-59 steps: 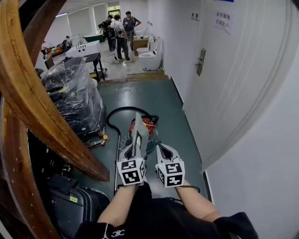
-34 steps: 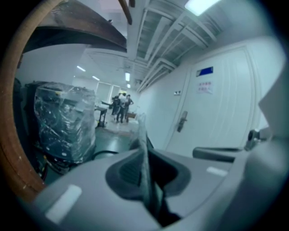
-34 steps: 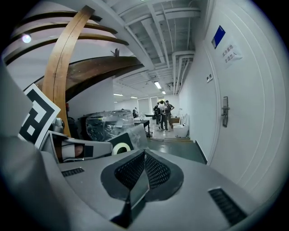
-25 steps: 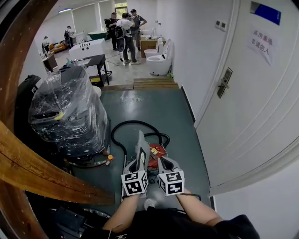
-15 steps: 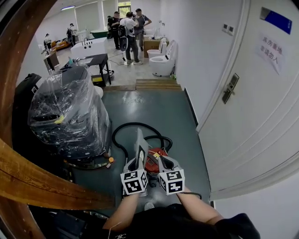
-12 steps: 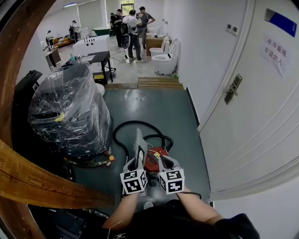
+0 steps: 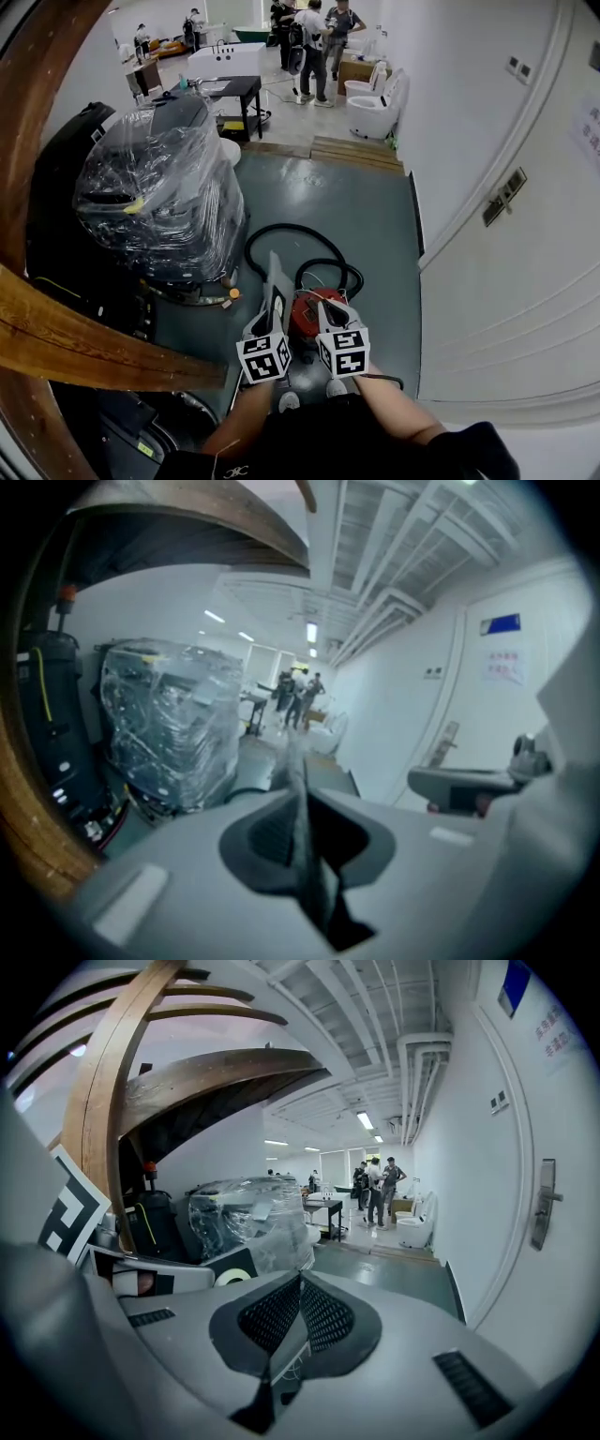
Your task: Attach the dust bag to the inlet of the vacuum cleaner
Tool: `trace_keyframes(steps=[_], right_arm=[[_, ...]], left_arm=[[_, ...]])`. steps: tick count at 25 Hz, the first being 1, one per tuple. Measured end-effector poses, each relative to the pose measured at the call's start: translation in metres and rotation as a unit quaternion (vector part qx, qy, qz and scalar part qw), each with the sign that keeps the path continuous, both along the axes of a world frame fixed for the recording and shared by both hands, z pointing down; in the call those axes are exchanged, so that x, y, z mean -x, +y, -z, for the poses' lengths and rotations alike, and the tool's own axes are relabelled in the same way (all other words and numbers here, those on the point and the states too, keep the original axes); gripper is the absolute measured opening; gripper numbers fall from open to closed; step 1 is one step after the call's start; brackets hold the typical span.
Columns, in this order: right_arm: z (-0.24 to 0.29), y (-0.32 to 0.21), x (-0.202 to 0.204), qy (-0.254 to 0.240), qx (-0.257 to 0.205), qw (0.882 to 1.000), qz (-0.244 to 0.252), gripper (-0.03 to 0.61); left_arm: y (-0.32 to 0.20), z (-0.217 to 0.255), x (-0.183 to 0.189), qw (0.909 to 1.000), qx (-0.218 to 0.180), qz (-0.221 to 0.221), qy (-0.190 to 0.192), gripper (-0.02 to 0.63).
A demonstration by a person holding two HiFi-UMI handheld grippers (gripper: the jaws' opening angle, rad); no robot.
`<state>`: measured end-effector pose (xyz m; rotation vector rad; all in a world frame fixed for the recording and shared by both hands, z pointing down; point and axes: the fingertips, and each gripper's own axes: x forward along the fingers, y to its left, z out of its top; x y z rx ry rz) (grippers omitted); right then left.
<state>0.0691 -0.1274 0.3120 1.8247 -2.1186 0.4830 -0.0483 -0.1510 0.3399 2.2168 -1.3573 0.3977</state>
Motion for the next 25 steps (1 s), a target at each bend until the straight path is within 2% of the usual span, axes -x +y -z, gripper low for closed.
trace_keyframes(steps=[7,17,21,25], right_arm=[[-0.013,-0.012,-0.025,0.003,0.02,0.998,0.062,-0.002],[-0.077,-0.012,-0.036,0.007,0.09,0.986,0.144,-0.002],[-0.114,-0.019,-0.038,0.015,0.117,0.979,0.164,-0.002],[-0.166,-0.023,-0.042,0.014,0.147,0.975,0.165,-0.002]], left_arm=[[0.006,-0.014,0.0,0.9963,0.017,0.083,-0.014,0.026],[0.038,-0.071,0.022,0.9781,0.057,0.198,-0.03,0.026],[0.042,-0.105,0.031,0.9717,0.072,0.221,-0.039,0.026],[0.048,-0.154,0.038,0.9668,0.095,0.232,-0.047,0.026]])
